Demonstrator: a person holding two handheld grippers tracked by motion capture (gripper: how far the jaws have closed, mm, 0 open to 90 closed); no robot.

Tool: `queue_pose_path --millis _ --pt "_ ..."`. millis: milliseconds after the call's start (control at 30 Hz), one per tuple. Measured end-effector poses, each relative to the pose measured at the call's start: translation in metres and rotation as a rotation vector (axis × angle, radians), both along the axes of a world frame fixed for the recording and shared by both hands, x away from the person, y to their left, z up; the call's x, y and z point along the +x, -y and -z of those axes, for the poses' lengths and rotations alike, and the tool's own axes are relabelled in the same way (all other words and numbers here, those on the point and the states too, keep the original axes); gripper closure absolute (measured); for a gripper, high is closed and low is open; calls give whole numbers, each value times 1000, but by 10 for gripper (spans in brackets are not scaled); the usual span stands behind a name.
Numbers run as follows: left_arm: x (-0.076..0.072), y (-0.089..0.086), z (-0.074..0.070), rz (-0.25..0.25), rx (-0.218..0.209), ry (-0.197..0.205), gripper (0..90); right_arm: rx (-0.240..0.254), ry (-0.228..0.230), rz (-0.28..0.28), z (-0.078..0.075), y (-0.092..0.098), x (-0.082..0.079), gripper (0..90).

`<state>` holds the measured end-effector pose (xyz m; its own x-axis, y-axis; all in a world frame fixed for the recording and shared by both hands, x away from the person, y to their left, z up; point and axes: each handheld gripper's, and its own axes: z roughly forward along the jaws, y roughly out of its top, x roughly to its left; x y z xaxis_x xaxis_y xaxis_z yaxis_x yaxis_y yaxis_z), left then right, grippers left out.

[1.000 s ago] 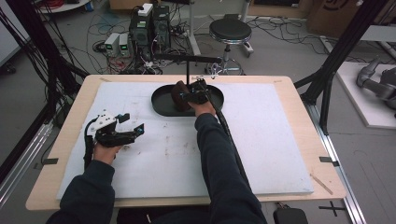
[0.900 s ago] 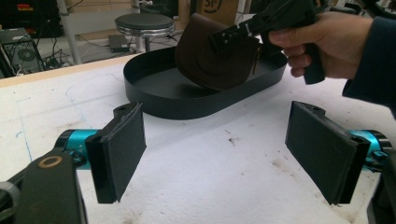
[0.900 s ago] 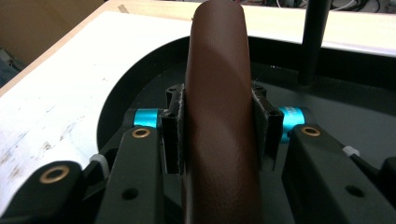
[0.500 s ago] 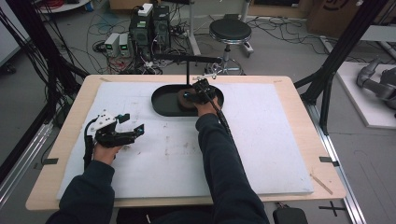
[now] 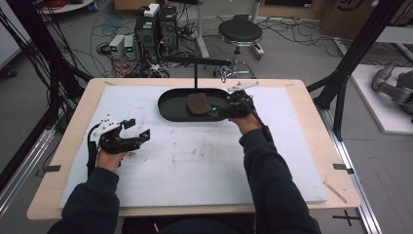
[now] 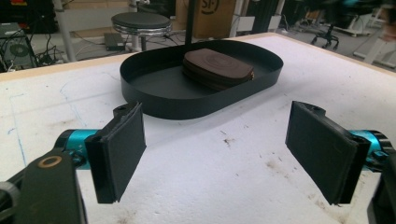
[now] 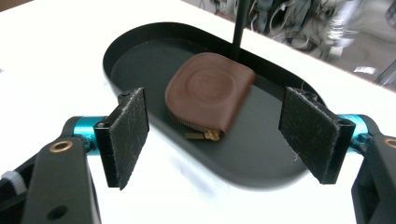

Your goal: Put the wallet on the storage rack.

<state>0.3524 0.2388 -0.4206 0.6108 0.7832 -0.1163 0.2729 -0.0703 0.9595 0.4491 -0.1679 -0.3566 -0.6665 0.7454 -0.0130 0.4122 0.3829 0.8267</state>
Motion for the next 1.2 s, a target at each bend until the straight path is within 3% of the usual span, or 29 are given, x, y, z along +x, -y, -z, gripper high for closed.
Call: queue_pose_path --millis 33,167,200,333,500,633,867,1200 --pt "0 -1 0 -4 -4 0 191 -5 -8 1 -2 8 -7 219" --pt "-1 -2 -2 -13 -12 14 188 -17 57 22 1 45 -36 212" --pt "-1 -2 -2 -14 -9 14 188 -17 83 30 3 54 -44 212" --pt "-2 -1 -4 -23 0 22 188 -2 112 65 17 91 -71 211" --pt "-2 0 -8 -25 14 39 189 43 128 121 32 130 -98 207" --pt "-3 2 -10 -30 18 46 189 53 108 170 42 152 -106 207" --pt "-4 0 -11 -34 18 56 189 62 100 205 41 165 -110 207" --pt "-8 -3 -12 -33 12 66 191 37 92 200 42 162 -112 207"
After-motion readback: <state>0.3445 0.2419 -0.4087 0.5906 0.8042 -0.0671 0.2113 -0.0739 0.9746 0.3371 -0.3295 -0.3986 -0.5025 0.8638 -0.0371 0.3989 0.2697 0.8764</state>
